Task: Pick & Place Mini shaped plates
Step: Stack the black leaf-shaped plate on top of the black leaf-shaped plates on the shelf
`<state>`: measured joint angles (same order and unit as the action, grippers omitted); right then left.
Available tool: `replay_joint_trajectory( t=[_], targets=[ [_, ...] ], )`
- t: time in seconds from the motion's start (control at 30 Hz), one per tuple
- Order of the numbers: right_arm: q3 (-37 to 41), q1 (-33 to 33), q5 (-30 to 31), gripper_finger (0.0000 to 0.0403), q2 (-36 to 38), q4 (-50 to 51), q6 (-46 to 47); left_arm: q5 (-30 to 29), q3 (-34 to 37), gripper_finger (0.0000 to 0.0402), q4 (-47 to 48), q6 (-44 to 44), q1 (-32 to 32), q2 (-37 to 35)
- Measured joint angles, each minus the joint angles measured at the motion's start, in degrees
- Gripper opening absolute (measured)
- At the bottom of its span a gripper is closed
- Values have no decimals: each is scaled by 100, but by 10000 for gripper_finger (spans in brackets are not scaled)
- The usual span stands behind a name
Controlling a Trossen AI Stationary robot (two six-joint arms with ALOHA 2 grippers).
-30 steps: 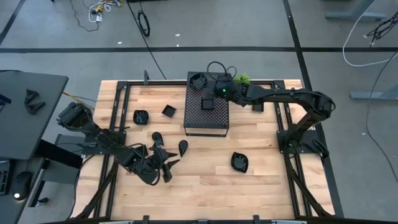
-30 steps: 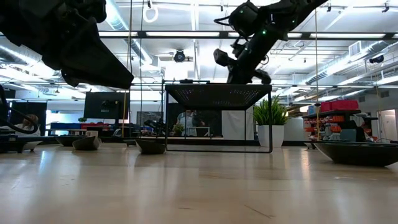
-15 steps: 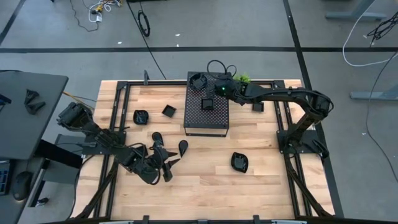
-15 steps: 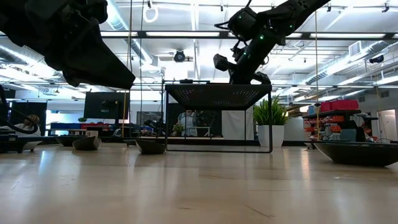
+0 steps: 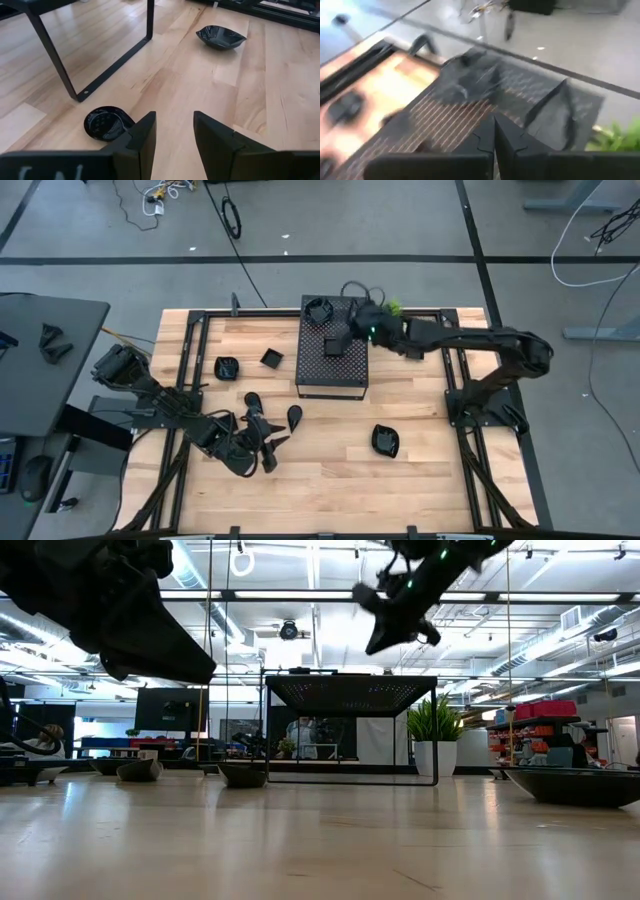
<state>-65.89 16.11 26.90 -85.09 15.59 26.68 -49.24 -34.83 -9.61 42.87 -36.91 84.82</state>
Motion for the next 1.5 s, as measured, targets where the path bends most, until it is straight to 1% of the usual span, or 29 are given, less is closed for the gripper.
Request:
replay_joint_trajectory(
  t=[0.07, 0.13, 0.27, 0.37, 0.5, 0.57, 0.67, 0.73, 0.77, 0.83, 0.9, 0.97, 1.03, 1.1, 1.17, 1.2, 1.27, 1.33, 1.43, 1.5],
  targets=[
    [0, -422, 76, 4, 132, 208, -22, 51, 0, 135, 0, 2, 0, -2],
    [0, -935, 414, 4, 243, 423, -20, 62, 0, 135, 0, 2, 0, 0],
    [0, -2196, 1140, 5, 333, 639, 104, 62, 0, 135, 0, 18, 0, 0],
    [0, -3179, 1530, 4, 333, 639, 153, 60, 0, 135, 0, 36, -37, 0],
    [0, -4449, 2356, 3, 303, 570, 431, 17, 0, 135, -2, 44, -95, 0],
    [0, -5024, 2678, 3, 241, 421, 419, -37, 0, 135, -7, 47, -103, -1],
    [0, -5714, 2885, 2, 115, 64, 413, -57, -2, 135, -7, 153, -101, 0],
    [0, -6045, 2935, 2, 4, -13, 429, -67, 0, 135, -9, 155, -101, -2],
    [0, -6176, 2940, 2, -46, 39, 488, -67, -2, 135, -11, 159, -101, 0],
    [0, -6368, 2927, 2, -104, 448, 985, -67, -1, 135, -17, 160, -101, -1],
    [0, -6482, 2773, 2, -108, 1255, 2033, -67, -2, 135, -26, 160, -101, -2],
    [0, -6472, 2333, 2, -108, 2301, 3456, -70, -2, 135, -24, 160, -99, -1],
    [0, -6366, 1661, 6, -108, 3427, 4610, -70, -2, 135, -24, 154, -80, 0],
    [67, -6193, 894, 17, -121, 4172, 5267, -70, -2, 135, -24, 149, -52, 0],
    [244, -5996, 224, 36, -126, 4467, 5294, -72, 0, 135, -22, 145, -19, 0],
    [362, -5874, -25, 47, -96, 4416, 5149, -72, -2, 135, -20, 144, 3, -1],
    [677, -5573, -564, 73, -19, 4070, 4735, -70, -2, 135, -8, 141, 45, -1],
    [1074, -5220, -1107, 99, 5, 3480, 4146, -70, -2, 135, -1, 84, 86, -2],
    [1570, -4627, -1612, 136, 43, 2726, 3287, -52, -2, 135, -2, -34, 130, -2],
    [1771, -4247, -1742, 155, 43, 2643, 2922, -50, -2, 135, -2, -52, 153, -2]
  ],
)
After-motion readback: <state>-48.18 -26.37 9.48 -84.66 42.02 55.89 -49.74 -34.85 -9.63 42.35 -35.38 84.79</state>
